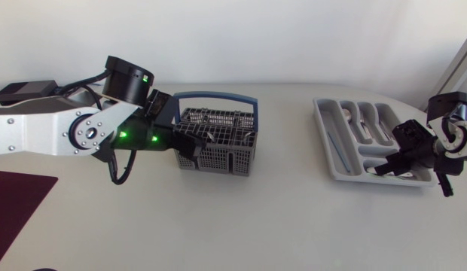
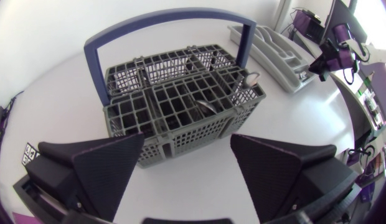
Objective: Transfer all utensils from the basket to the drawer tray.
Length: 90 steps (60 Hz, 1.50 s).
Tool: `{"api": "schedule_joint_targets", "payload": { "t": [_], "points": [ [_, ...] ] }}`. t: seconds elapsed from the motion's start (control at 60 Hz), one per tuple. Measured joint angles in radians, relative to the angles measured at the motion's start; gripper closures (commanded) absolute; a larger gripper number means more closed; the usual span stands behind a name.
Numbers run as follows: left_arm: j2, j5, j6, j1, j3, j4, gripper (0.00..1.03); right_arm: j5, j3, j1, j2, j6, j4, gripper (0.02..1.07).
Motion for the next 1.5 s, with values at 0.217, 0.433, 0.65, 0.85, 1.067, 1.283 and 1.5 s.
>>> {"api": "schedule_joint_targets", "payload": {
  "t": [0.217, 0.433, 0.65, 0.85, 1.067, 1.283, 1.5],
  "points": [
    [0.013, 0.000, -0.020, 0.005, 0.037, -0.021, 0.06, 0.005, 0.000, 0.022, -0.010, 0.037, -0.006, 0.11],
    [0.030, 0.000, -0.063, 0.004, 0.077, -0.073, 0.09, -0.009, 0.000, 0.082, -0.102, 0.091, -0.069, 0.11],
    [0.065, 0.000, -0.136, -0.009, 0.153, -0.142, 0.14, -0.010, 0.000, 0.201, -0.151, 0.164, -0.099, 0.11],
    [0.114, -0.015, -0.213, -0.047, 0.221, -0.230, 0.17, 0.034, 0.000, 0.304, -0.152, 0.227, -0.119, 0.11],
    [0.179, -0.062, -0.294, -0.064, 0.262, -0.291, 0.18, 0.092, 0.010, 0.399, -0.142, 0.283, -0.134, 0.11],
    [0.199, -0.064, -0.369, -0.066, 0.322, -0.317, 0.21, 0.120, 0.015, 0.445, -0.105, 0.319, -0.134, 0.11],
    [0.223, -0.063, -0.422, -0.090, 0.353, -0.340, 0.27, 0.138, 0.019, 0.464, -0.063, 0.332, -0.133, 0.11]
  ]
}}
